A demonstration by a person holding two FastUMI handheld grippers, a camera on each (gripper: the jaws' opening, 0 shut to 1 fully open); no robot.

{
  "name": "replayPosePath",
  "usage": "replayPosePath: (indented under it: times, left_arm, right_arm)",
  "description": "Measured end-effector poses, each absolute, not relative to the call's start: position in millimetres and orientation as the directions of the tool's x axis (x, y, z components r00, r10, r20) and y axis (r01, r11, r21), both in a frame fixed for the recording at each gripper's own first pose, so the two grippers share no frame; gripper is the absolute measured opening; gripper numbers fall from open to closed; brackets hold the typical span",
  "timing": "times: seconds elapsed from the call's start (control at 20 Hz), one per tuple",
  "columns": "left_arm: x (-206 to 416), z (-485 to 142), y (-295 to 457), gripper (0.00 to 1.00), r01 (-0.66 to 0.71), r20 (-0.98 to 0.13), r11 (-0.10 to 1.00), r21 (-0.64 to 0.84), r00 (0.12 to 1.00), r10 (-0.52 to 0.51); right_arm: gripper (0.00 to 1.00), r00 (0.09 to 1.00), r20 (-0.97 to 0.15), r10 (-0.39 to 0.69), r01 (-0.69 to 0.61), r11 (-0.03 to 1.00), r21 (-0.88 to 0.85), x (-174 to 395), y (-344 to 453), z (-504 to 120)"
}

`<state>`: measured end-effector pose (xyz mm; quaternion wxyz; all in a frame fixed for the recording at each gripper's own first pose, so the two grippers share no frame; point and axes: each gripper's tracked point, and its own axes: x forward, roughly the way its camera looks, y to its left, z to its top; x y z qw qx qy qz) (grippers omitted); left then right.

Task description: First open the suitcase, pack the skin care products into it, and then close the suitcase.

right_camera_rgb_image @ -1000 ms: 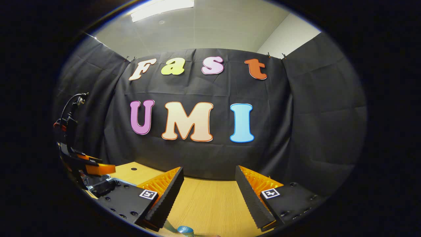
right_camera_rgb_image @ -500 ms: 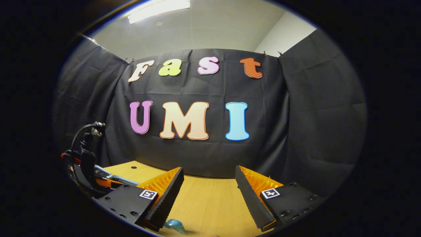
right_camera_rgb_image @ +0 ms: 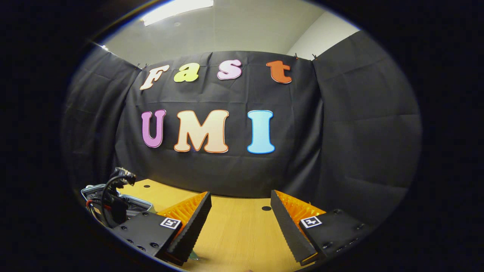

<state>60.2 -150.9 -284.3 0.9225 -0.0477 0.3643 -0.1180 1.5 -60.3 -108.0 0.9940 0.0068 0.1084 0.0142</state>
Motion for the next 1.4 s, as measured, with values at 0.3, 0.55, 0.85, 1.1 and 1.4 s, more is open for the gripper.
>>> replayPosePath:
  times: [0.3,0.55,0.85,1.1,1.4]
  left_arm:
    - [48,-335,-163,0.78,0.158,-0.726,0.955,-0.250,0.622,-0.293]
    - [46,-358,-161,0.50,0.155,-0.770,0.963,-0.222,0.578,-0.270]
    - [52,-324,-156,0.24,0.187,-0.737,0.945,-0.268,0.592,-0.326]
    - [57,-283,-129,0.23,0.191,-0.703,0.951,-0.243,0.641,-0.309]
    - [52,-245,-100,0.23,0.155,-0.672,0.962,-0.224,0.691,-0.268]
  right_arm:
    - [0.98,0.974,-0.226,0.035,-0.039,0.999,-0.014,2,-62,-110]
    - [0.98,0.969,-0.241,0.053,-0.051,0.999,0.014,1,-50,-115]
    - [0.98,0.950,-0.278,0.144,-0.140,0.990,0.034,-3,-5,-142]
    - [0.99,0.909,-0.337,0.243,-0.251,0.968,0.022,-12,44,-188]
    - [0.99,0.843,-0.443,0.306,-0.334,0.943,0.015,-30,76,-256]
